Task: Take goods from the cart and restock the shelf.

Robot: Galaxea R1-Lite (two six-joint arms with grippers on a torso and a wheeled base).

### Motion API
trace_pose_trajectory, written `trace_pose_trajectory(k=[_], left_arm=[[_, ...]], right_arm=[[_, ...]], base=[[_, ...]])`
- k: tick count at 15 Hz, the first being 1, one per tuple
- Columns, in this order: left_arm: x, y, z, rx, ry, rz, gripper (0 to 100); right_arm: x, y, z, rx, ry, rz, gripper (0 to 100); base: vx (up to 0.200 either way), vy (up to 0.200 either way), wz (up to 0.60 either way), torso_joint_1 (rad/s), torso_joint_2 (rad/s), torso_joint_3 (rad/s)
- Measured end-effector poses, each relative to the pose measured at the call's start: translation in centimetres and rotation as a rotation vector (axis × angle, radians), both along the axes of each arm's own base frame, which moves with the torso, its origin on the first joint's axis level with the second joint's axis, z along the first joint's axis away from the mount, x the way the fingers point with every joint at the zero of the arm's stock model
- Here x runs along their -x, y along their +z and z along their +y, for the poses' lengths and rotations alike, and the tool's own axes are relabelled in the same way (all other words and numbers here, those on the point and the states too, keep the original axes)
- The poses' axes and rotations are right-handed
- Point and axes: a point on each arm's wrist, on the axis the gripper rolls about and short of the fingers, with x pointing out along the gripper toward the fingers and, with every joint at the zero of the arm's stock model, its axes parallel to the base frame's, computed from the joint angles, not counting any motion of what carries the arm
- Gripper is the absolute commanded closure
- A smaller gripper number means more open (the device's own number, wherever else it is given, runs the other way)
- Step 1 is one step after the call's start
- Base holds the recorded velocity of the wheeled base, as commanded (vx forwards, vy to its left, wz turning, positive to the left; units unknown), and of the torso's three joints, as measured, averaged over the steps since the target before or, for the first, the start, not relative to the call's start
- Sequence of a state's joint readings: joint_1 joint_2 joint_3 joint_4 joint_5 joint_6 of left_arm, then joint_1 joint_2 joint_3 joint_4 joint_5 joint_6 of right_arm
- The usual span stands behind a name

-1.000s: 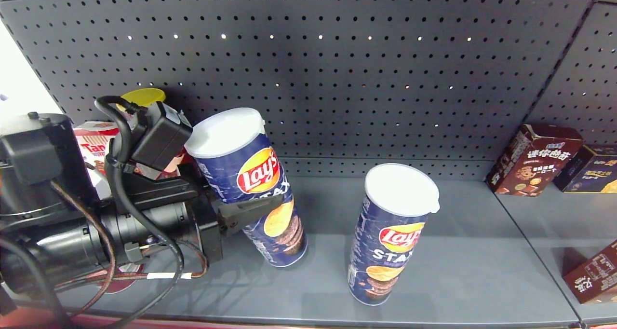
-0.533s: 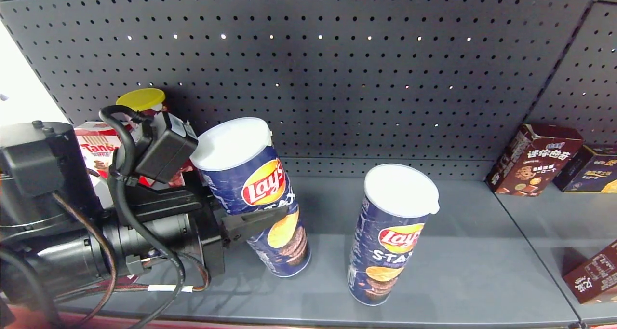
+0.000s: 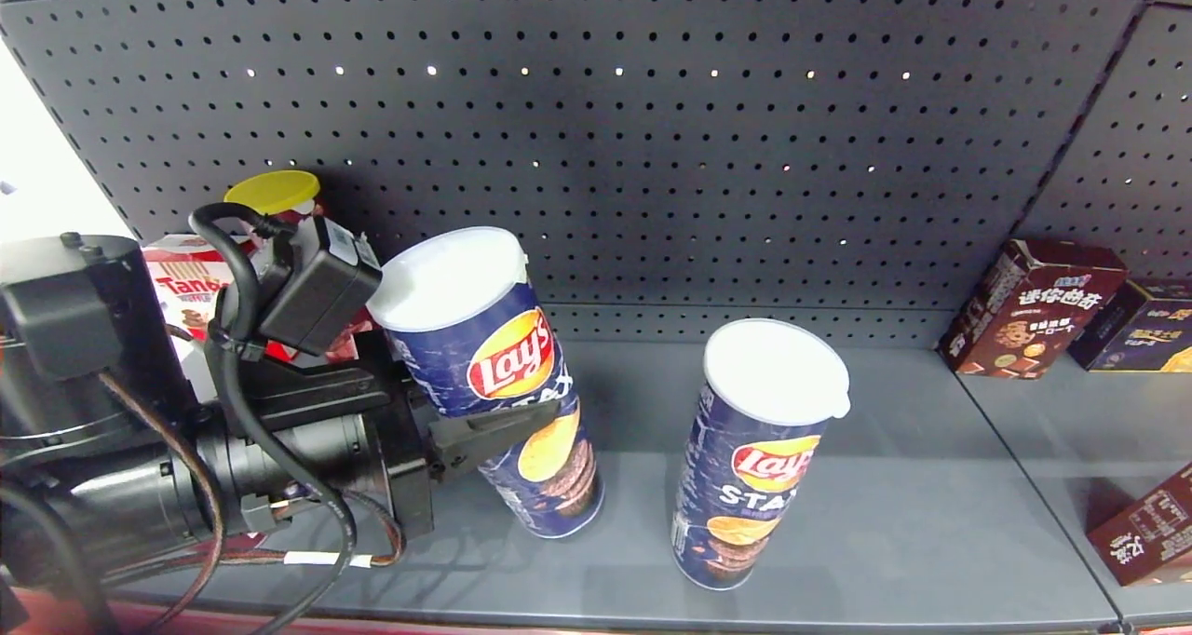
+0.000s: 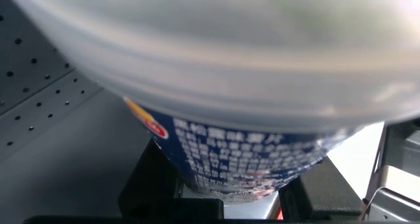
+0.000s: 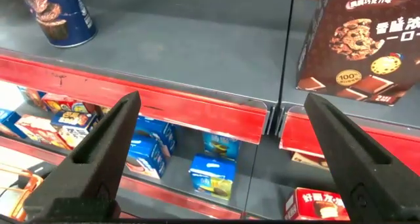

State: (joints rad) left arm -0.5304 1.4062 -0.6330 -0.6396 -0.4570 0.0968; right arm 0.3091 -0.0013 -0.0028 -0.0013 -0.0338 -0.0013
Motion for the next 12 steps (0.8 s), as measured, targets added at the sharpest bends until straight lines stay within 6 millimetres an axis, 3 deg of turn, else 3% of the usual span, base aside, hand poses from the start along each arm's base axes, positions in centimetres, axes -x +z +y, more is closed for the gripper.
trace_pose_trajectory(k=[7,9,12], left_arm=[[-0.2,0.7,0.4,-0.007,-0.012,-0.057,100],[-1.2,0.6,1.2,-0.031,0.036,-0.078,100],[-3.2,2.2,1.0,-0.013,0.066,-0.123,100]], right_arm=[[0.0,0.0,0.0,0.000,0.001,0.001,0],[0.0,0.0,0.0,0.000,0.001,0.001,0],[0.0,0.0,0.0,0.000,0.000,0.001,0]], base=[[0.000,0.000,0.00,0.000,0.00,0.000],[0.000,0.000,0.00,0.000,0.00,0.000],[0.000,0.000,0.00,0.000,0.00,0.000]])
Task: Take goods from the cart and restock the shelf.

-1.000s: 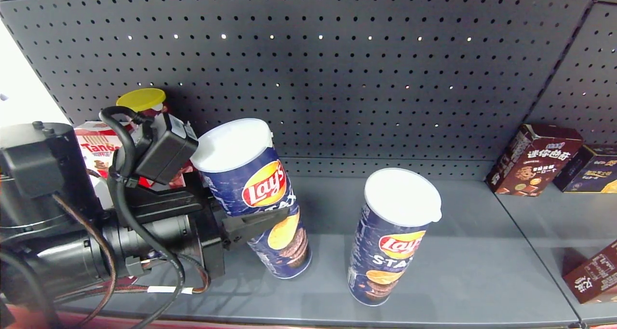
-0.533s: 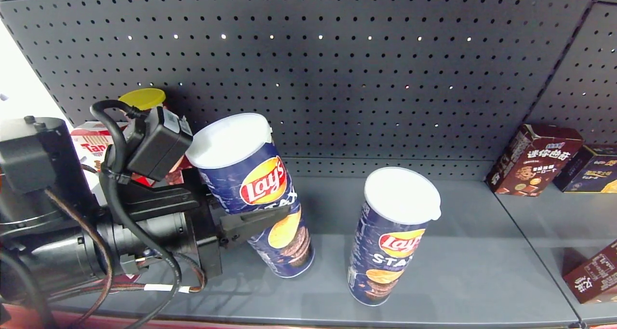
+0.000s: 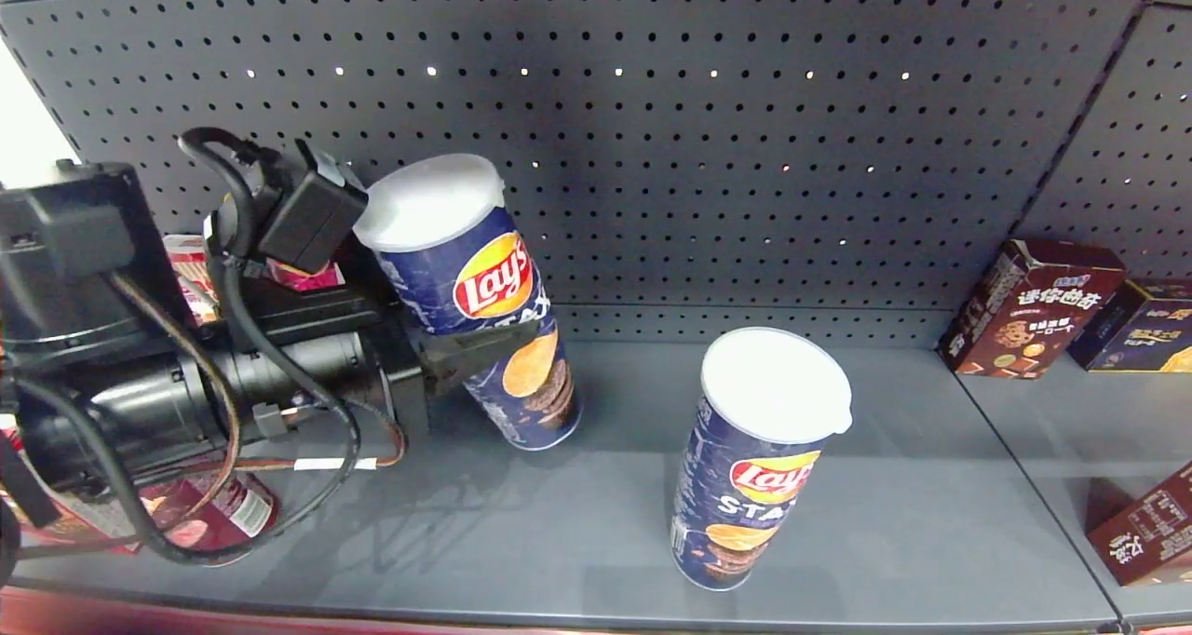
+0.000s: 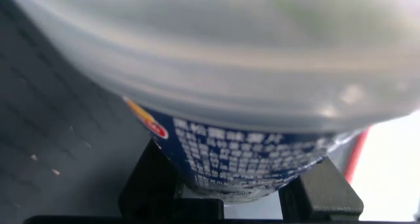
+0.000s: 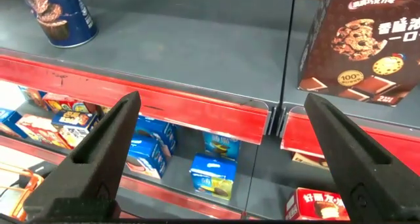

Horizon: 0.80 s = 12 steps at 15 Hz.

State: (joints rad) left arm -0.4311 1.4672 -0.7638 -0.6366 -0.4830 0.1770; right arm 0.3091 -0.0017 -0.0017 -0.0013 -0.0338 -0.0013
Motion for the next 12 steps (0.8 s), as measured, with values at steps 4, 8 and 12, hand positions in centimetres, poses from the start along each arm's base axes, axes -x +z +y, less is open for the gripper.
trace_pose_trajectory(k=[4,8,12], left_arm=[[-1.5,-0.1,-0.6,-0.002,0.017,0.022,100],[-2.3,-0.3,-1.5,-0.043,0.002,0.104,100],[-3.1,1.4,-3.3,-0.060,-0.014,0.080,100]], right_arm=[[0.0,0.0,0.0,0.000,0.001,0.000,0],[0.0,0.0,0.0,0.000,0.001,0.000,0],[0.0,0.0,0.0,0.000,0.001,0.000,0]], base=[[0.000,0.000,0.00,0.000,0.00,0.000],[0.000,0.000,0.00,0.000,0.00,0.000],[0.000,0.000,0.00,0.000,0.00,0.000]])
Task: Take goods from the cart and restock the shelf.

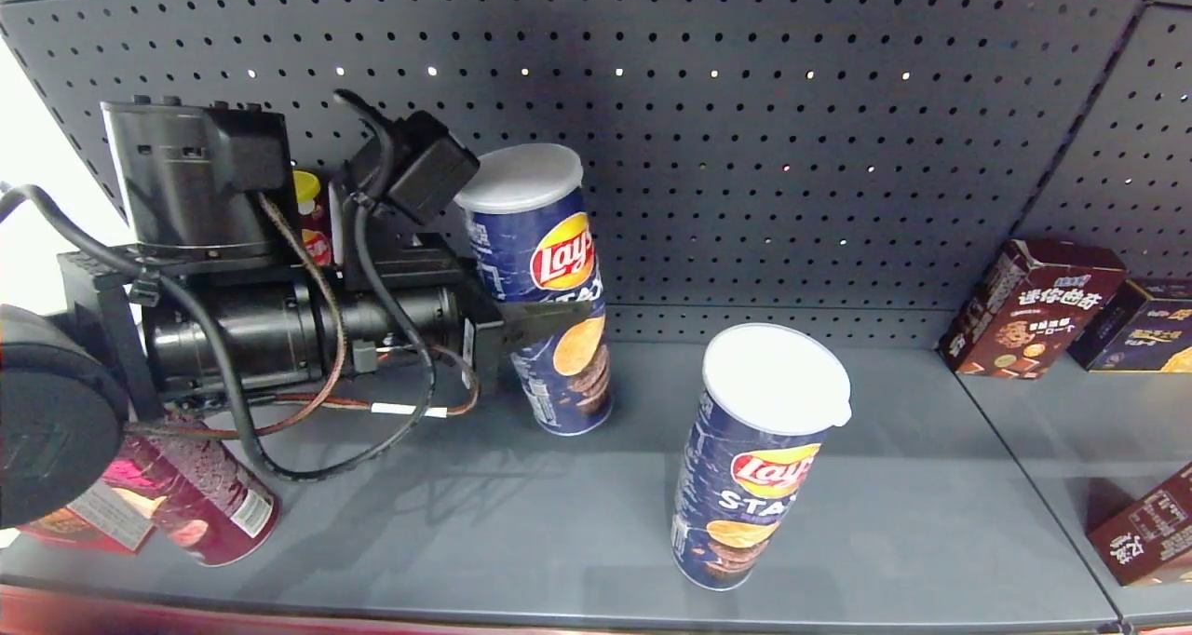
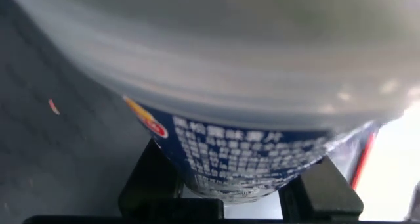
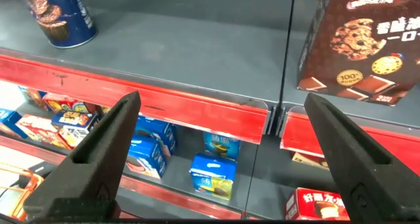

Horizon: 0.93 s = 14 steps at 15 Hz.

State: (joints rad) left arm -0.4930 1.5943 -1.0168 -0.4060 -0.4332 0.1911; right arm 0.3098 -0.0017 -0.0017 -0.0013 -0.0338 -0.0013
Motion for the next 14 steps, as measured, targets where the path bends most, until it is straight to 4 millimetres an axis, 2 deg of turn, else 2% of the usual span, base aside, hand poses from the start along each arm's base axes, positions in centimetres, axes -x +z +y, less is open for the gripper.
trace_pose_trajectory(k=[2,5,8,14], left_arm=[[-0.6,0.4,-0.8,-0.013,-0.008,-0.027,100],[-1.2,0.2,-1.4,-0.047,-0.016,0.025,100],[-2.5,0.3,-2.0,-0.086,-0.044,-0.030,100],[-4.8,-0.6,-3.6,-0.079,-0.240,-0.052,100]], right_arm=[[0.0,0.0,0.0,0.000,0.000,0.000,0],[0.0,0.0,0.0,0.000,0.000,0.000,0],[0.0,0.0,0.0,0.000,0.000,0.000,0],[0.0,0.0,0.0,0.001,0.000,0.000,0]], base=[[0.000,0.000,0.00,0.000,0.00,0.000],[0.000,0.000,0.00,0.000,0.00,0.000],[0.000,0.000,0.00,0.000,0.00,0.000],[0.000,0.000,0.00,0.000,0.00,0.000]])
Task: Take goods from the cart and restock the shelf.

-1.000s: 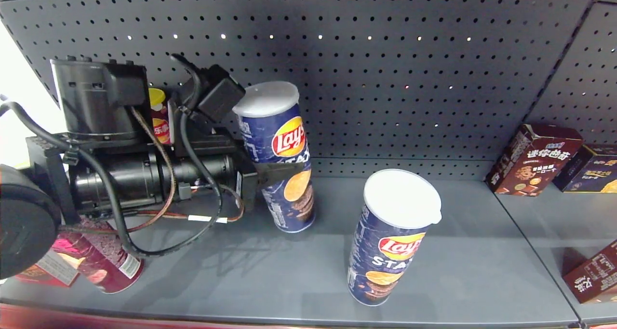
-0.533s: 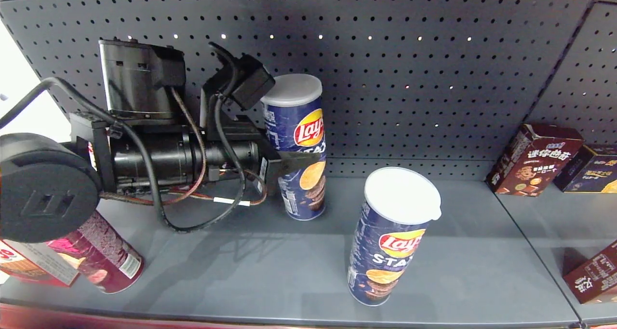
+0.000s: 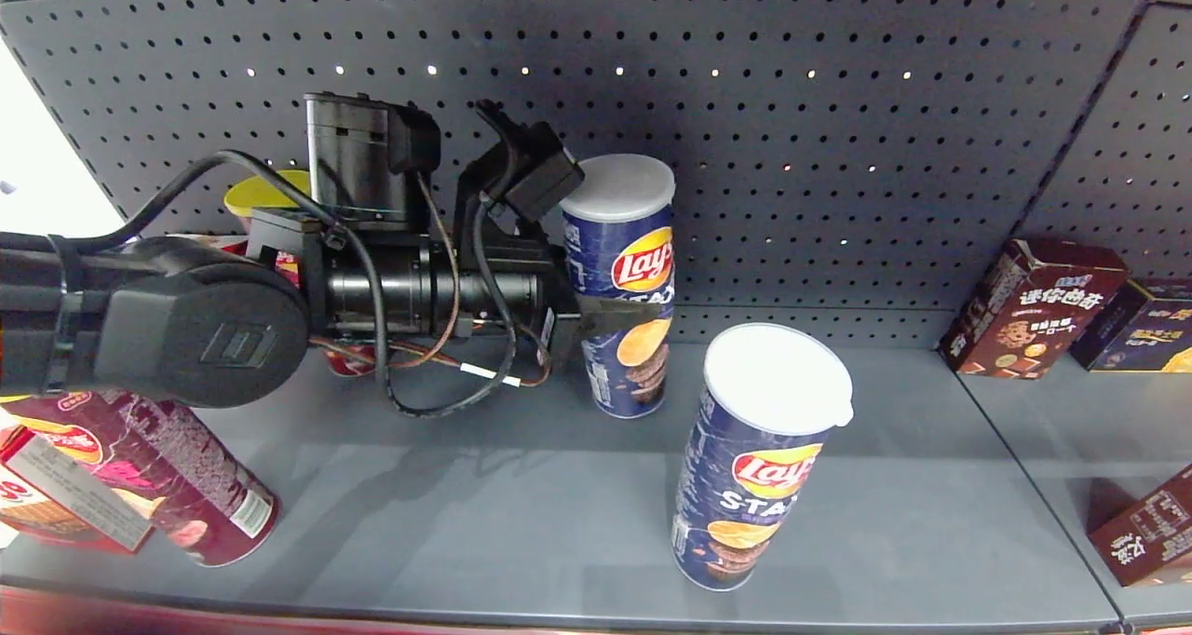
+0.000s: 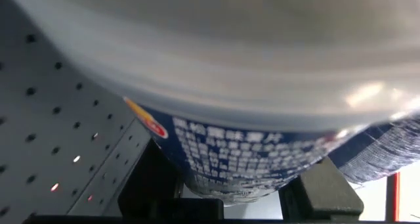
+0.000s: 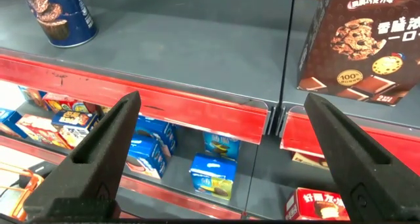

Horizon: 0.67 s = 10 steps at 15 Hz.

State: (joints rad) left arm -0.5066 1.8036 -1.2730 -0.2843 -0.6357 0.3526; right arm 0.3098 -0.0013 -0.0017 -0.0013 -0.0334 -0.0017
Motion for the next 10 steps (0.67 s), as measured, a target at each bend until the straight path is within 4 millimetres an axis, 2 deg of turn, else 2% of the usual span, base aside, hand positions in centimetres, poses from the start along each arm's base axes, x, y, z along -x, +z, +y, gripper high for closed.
trace_pose_trajectory(k=[2,5,10], left_arm=[[-0.5,-0.2,-0.4,0.022,-0.106,0.018,100],[-1.5,-0.8,-0.6,-0.019,-0.110,0.068,100],[-3.2,0.1,-1.5,-0.048,-0.120,0.048,100]], right_arm=[[0.0,0.0,0.0,0.000,0.000,0.000,0],[0.0,0.0,0.0,0.000,-0.001,0.000,0],[0.0,0.0,0.0,0.000,-0.001,0.000,0]], base=[[0.000,0.000,0.00,0.000,0.00,0.000],[0.000,0.000,0.00,0.000,0.00,0.000],[0.000,0.000,0.00,0.000,0.00,0.000]])
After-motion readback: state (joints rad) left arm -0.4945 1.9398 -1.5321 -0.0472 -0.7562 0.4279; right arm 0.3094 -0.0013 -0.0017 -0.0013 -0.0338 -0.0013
